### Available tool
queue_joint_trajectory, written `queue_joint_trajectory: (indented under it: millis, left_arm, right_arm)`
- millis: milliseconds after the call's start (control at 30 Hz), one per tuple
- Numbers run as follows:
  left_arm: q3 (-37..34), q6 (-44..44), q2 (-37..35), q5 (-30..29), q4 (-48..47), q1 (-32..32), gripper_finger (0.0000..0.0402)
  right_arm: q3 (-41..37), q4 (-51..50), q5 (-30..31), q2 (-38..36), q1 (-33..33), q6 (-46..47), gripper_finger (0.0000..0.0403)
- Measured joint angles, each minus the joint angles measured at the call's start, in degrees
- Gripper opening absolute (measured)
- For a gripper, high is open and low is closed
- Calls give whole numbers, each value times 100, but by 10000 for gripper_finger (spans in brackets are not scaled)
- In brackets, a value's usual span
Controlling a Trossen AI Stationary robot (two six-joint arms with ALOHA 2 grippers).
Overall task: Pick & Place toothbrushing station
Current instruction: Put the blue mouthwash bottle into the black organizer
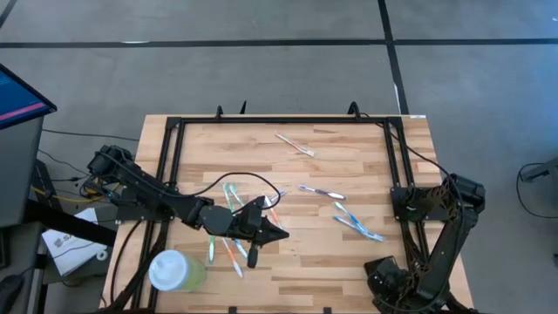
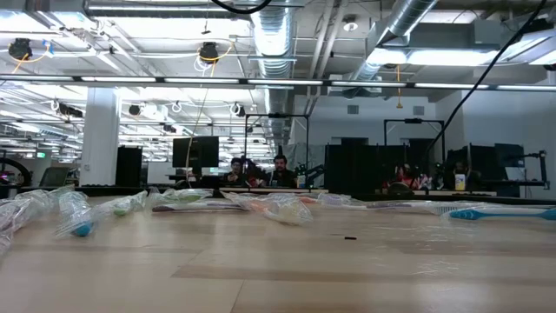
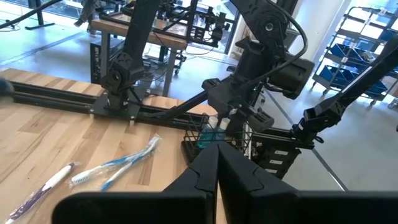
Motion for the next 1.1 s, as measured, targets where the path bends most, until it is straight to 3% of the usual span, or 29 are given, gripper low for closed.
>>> queue_joint_trajectory:
  millis: [1100]
  left_arm:
    - [0,0,-2,-52,2,0,1]
  right_arm:
    - [-176,223,-238,-12,-43,4,107]
